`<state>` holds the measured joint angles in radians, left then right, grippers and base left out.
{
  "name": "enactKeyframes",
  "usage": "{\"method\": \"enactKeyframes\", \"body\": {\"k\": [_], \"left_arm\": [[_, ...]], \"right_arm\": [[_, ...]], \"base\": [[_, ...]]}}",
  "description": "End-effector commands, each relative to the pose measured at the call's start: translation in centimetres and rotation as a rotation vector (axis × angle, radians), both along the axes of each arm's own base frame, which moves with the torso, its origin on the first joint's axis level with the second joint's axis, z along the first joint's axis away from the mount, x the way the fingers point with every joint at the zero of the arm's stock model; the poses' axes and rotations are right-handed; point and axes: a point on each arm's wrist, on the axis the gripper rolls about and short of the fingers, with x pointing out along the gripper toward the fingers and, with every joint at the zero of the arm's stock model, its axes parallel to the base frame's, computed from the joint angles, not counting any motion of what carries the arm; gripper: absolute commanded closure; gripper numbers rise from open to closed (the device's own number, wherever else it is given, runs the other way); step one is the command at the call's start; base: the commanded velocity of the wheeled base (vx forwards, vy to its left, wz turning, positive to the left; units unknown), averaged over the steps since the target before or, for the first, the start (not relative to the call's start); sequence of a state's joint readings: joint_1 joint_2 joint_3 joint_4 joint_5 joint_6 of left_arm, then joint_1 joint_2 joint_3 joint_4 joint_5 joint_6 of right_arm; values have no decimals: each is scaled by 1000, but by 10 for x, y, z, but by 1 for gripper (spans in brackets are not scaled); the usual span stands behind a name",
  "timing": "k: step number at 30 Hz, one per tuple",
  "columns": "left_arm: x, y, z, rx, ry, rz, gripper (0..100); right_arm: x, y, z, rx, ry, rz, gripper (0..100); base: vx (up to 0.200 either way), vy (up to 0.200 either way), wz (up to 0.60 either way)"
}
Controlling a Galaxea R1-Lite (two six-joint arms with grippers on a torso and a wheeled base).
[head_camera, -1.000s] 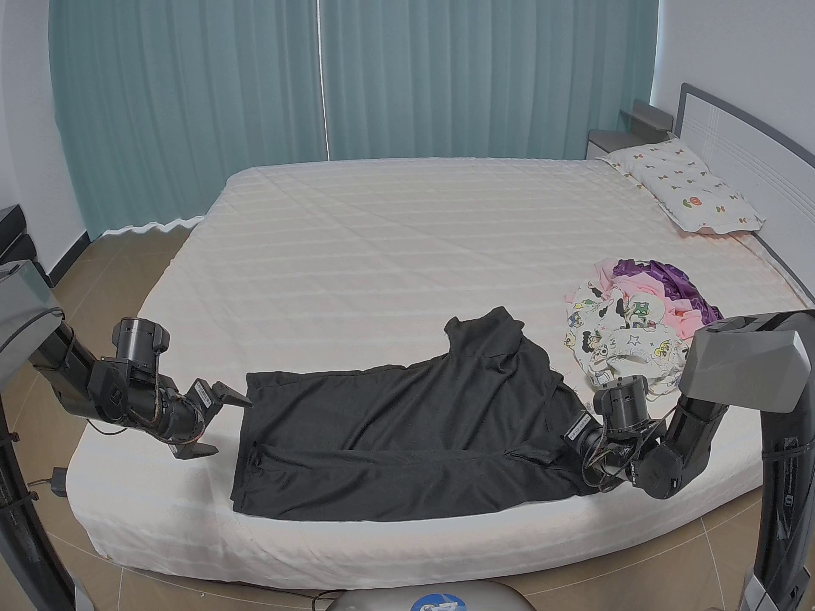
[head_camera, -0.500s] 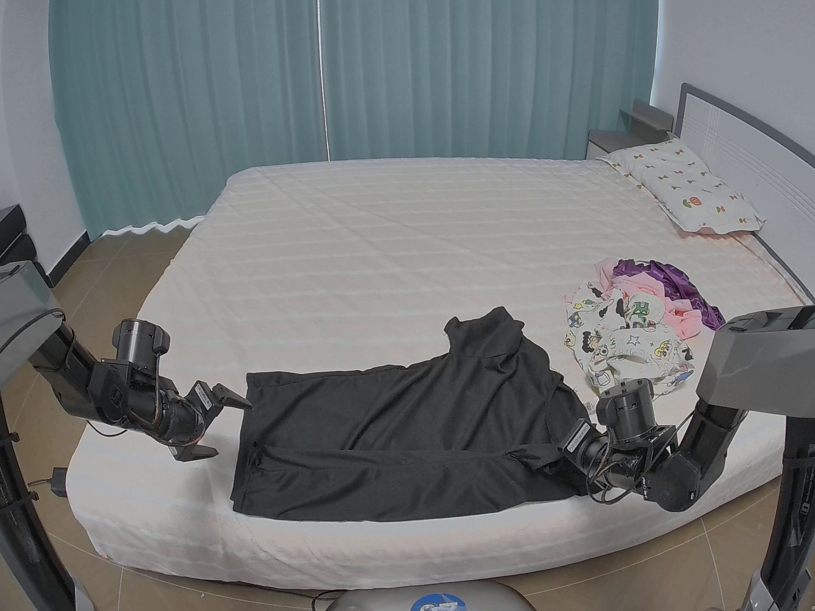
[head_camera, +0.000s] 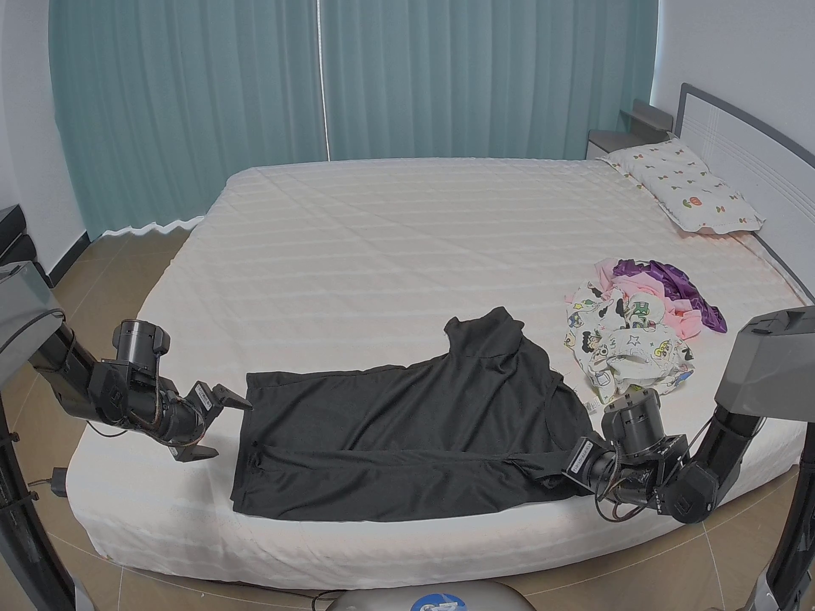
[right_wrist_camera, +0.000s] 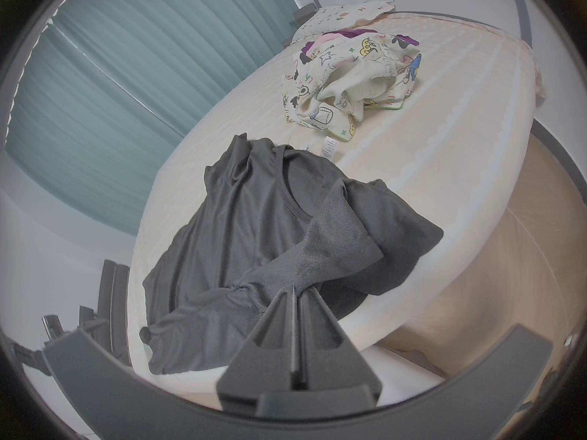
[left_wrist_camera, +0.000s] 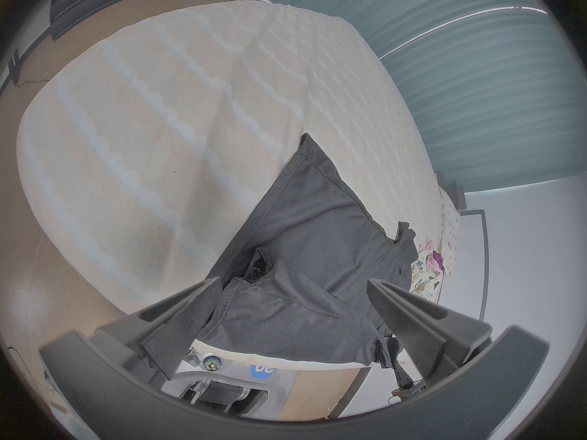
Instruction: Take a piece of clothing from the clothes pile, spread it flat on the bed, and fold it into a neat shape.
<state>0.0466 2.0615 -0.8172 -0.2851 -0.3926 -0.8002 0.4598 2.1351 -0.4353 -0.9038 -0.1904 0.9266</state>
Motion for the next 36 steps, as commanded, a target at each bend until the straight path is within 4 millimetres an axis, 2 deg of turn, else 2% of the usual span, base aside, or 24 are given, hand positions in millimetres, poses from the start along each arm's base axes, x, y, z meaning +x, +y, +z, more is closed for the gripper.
{"method": "enactKeyframes", "body": {"k": [1,8,15,16,22,26,29,30,36], "left_arm": [[0,0,0,0,1,1,0],[0,0,0,1,1,2,0],[0,0,-1,-1,4,0,0],[0,0,-1,-1,3,0,0],[0,0,-2,1,7,1,0],[0,0,-2,-1,7,0,0],[1,0,-3,-1,7,0,0],[1,0,-2,-1,6,0,0],[2,0,-5,2,12,0,0]], "right_arm": [[-6,0,-4,-15,21,14,0],[-13,-6,2,-33,18,27,0],[-3,-21,9,-58,-13,0,0],[5,-28,8,-62,-23,-5,0],[30,-32,3,-28,-35,-11,0],[43,-28,-8,-14,-26,7,0],[45,-27,-9,-13,-29,7,0],[55,-26,-13,-6,-38,5,0],[66,-24,-21,7,-31,11,0]], "base": [[0,0,0],[0,0,0],[0,0,0],[0,0,0],[0,0,0],[0,0,0],[0,0,0],[0,0,0],[0,0,0]]}}
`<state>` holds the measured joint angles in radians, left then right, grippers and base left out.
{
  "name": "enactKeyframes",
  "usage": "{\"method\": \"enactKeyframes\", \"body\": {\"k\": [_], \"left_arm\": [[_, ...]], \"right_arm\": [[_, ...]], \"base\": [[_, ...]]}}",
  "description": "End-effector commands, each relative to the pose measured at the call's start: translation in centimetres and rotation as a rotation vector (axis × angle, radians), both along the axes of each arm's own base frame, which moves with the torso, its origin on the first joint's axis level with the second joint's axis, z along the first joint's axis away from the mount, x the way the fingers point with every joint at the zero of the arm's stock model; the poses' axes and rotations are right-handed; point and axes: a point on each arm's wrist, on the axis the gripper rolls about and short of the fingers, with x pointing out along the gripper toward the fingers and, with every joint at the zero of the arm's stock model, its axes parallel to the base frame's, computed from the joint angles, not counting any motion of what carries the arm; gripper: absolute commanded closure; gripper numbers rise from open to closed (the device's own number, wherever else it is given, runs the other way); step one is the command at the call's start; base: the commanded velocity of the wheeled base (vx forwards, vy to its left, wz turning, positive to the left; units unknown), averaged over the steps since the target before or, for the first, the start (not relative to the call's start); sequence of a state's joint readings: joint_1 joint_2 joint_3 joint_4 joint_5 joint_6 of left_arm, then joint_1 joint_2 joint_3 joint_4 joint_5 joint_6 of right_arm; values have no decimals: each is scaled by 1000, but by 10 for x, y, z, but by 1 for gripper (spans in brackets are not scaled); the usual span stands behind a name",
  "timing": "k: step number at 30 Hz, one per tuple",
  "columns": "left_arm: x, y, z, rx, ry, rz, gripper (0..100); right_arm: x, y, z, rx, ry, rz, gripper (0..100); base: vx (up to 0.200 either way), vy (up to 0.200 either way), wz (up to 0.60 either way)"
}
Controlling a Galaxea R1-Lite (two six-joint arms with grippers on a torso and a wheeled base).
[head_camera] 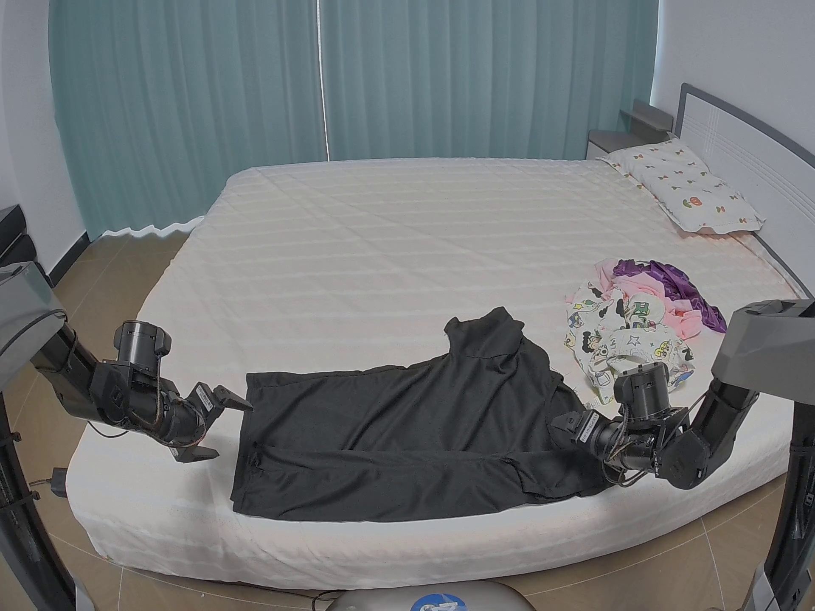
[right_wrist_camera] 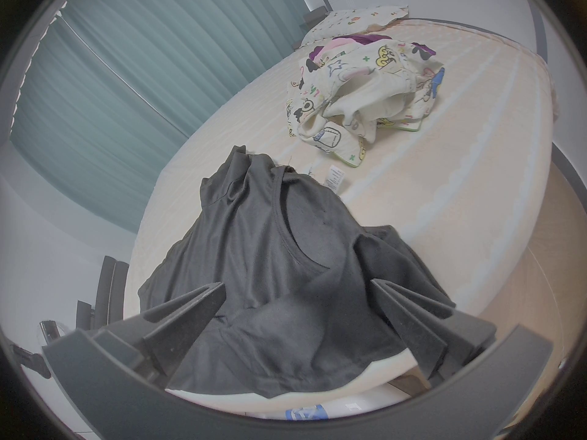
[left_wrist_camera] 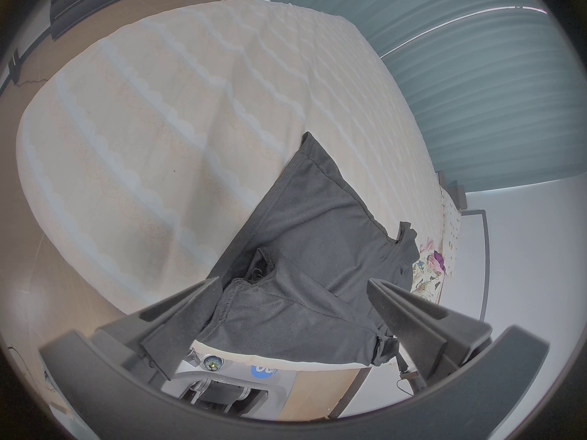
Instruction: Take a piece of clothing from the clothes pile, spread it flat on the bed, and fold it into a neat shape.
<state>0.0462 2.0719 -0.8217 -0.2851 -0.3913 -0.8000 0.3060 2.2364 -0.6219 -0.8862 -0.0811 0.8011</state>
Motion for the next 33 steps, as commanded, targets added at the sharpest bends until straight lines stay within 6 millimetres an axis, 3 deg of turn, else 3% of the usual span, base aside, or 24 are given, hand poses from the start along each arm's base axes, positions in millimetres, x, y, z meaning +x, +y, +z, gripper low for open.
{"method": "enactKeyframes", "body": {"k": [1,3,4,17,33], "left_arm": [[1,0,-2,2,6,0,0],[1,0,-3,2,8,2,0],[1,0,-3,2,8,2,0],[0,0,-4,0,12,1,0],[-1,0,-5,-3,20,10,0]], "right_arm": [[8,0,-13,2,22,0,0],[10,-1,-18,6,34,-2,0],[10,-1,-18,3,35,-5,100],[1,-24,-10,1,38,-67,100],[-9,-27,-6,2,37,-78,100]], "base": [[0,0,0],[0,0,0],[0,0,0],[0,0,0],[0,0,0]]}}
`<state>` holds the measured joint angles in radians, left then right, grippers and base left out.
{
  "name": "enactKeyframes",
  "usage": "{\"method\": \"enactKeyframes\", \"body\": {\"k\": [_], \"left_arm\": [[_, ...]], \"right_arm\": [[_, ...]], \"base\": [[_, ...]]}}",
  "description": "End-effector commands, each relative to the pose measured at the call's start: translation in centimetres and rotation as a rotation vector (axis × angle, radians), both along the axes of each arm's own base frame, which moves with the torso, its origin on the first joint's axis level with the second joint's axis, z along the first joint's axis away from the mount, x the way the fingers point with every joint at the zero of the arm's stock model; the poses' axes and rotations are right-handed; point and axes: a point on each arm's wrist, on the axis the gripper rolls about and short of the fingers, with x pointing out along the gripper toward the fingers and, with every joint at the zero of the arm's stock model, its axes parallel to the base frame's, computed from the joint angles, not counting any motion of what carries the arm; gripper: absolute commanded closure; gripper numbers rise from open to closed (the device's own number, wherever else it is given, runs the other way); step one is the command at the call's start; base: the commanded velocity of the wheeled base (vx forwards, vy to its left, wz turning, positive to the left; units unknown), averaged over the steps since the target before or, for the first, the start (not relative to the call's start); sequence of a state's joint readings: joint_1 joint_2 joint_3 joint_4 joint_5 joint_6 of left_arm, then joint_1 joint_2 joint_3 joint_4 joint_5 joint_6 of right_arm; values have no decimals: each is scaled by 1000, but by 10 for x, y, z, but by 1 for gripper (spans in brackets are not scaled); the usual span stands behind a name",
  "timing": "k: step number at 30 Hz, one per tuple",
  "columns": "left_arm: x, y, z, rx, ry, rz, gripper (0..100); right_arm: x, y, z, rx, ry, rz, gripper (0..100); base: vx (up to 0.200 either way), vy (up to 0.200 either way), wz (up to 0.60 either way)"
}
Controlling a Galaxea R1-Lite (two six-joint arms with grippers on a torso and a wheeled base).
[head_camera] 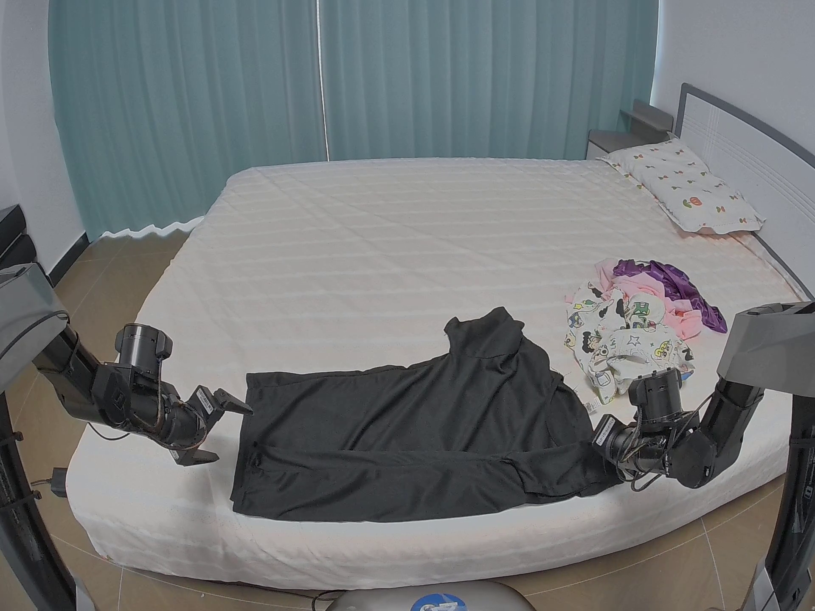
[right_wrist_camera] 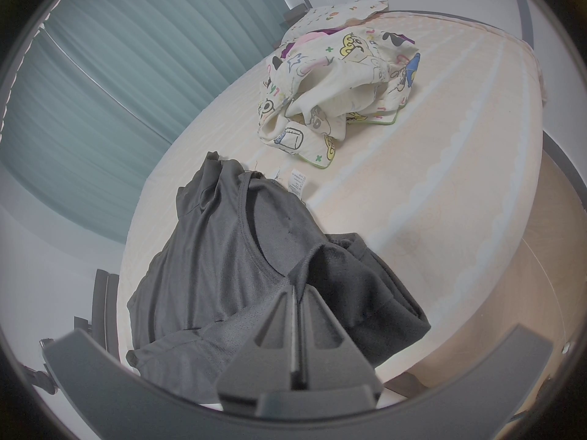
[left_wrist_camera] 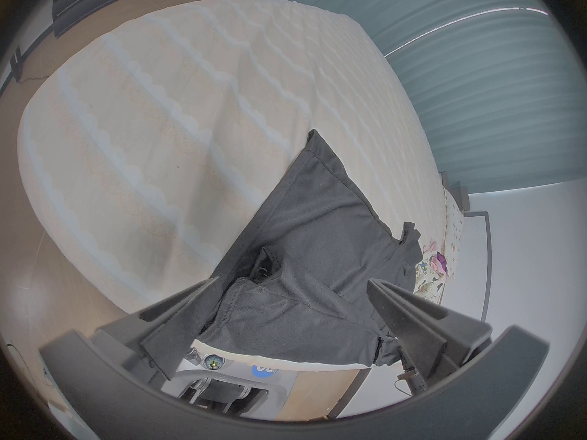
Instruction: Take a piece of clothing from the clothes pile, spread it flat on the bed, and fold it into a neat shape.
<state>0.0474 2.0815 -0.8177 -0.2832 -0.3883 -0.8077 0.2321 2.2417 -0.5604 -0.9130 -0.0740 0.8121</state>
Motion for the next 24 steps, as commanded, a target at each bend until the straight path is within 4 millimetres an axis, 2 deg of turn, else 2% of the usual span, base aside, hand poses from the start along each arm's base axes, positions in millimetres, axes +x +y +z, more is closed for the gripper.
{"method": "enactKeyframes", "body": {"k": [1,9,16,22,24], "left_arm": [[0,0,-1,1,1,2,0],[1,2,-1,2,0,9,0],[14,3,4,16,-47,-15,0],[24,-12,-13,79,-54,-141,0],[33,-20,-18,111,-60,-165,0]], "right_arm": [[-4,-1,2,-13,-12,-14,100],[-10,-3,1,-34,-20,-35,100],[-8,1,8,-5,-86,-15,100],[-8,4,10,34,-84,36,100],[-9,5,9,56,-74,60,100]], "base": [[0,0,0],[0,0,0],[0,0,0],[0,0,0],[0,0,0]]}}
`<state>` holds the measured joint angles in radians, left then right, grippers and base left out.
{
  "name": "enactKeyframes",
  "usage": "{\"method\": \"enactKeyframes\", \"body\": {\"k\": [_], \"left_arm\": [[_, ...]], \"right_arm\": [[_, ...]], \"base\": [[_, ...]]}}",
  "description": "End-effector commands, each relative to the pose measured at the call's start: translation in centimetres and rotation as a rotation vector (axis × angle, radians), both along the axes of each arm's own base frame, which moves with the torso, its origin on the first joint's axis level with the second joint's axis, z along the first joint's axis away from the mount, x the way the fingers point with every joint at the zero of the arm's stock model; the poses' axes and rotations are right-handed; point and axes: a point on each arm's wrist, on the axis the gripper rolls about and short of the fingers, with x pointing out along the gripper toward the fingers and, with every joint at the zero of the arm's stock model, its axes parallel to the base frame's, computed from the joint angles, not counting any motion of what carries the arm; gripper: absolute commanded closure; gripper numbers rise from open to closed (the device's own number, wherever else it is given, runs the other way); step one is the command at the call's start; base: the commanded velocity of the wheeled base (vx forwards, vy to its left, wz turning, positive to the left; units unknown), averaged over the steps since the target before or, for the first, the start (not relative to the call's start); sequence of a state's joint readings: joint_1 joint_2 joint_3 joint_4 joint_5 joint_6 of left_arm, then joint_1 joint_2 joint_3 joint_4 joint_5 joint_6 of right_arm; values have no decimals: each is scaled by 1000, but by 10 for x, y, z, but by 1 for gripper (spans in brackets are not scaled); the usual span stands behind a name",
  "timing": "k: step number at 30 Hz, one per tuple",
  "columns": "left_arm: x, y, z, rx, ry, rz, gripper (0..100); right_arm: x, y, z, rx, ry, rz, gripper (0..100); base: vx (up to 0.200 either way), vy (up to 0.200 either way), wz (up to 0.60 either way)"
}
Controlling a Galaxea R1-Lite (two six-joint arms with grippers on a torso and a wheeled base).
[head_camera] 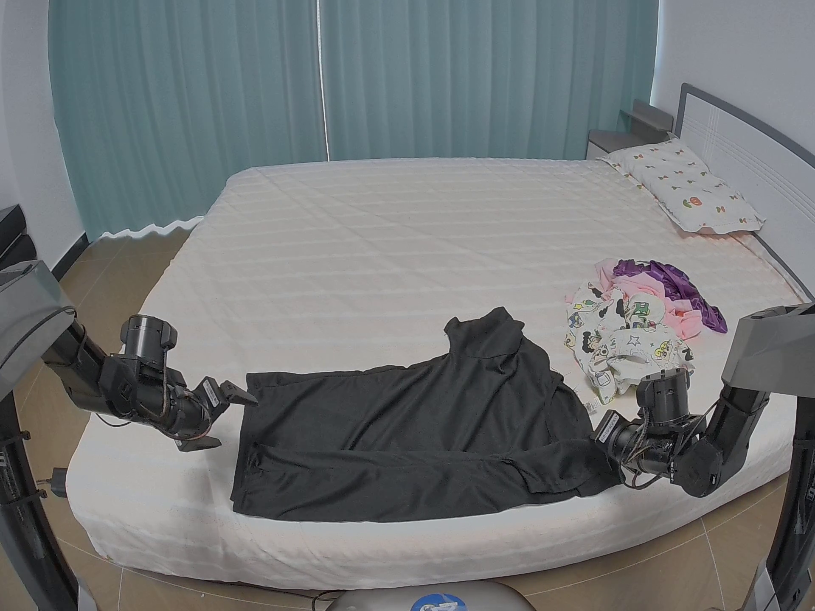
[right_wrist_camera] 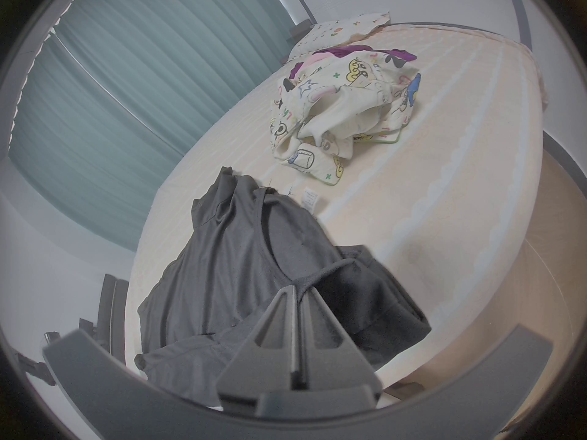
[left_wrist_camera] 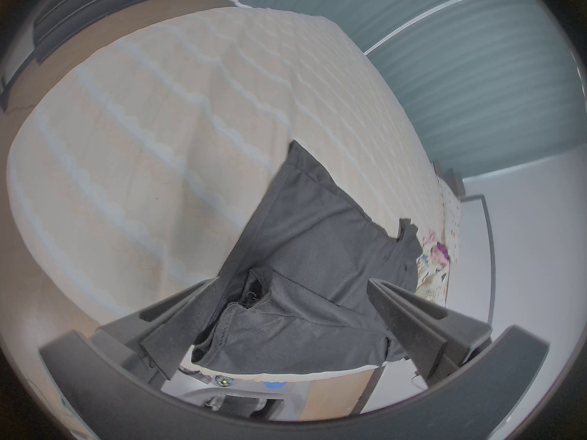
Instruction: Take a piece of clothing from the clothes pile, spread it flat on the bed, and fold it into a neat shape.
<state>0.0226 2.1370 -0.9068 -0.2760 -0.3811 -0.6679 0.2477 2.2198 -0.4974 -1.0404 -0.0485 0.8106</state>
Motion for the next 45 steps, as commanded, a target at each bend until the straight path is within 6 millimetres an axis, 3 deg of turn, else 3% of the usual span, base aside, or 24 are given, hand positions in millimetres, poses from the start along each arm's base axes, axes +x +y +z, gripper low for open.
{"method": "enactKeyframes", "body": {"k": [1,9,24,25,39,45], "left_arm": [[14,-15,-17,50,16,-33,0],[13,-40,-36,251,48,-24,0],[19,-61,-52,354,51,-21,0],[20,-61,-52,363,51,-15,100],[16,-55,-56,413,84,85,100],[10,-48,-44,403,75,114,100]], "right_arm": [[-2,1,-1,21,11,29,100],[-14,3,-3,22,10,45,100],[-19,9,-4,33,-46,73,100],[-19,9,-4,33,-46,73,100],[-19,9,-4,34,-46,72,100],[-18,8,-2,39,-56,66,100]], "base": [[0,0,0],[0,0,0],[0,0,0],[0,0,0],[0,0,0],[0,0,0]]}}
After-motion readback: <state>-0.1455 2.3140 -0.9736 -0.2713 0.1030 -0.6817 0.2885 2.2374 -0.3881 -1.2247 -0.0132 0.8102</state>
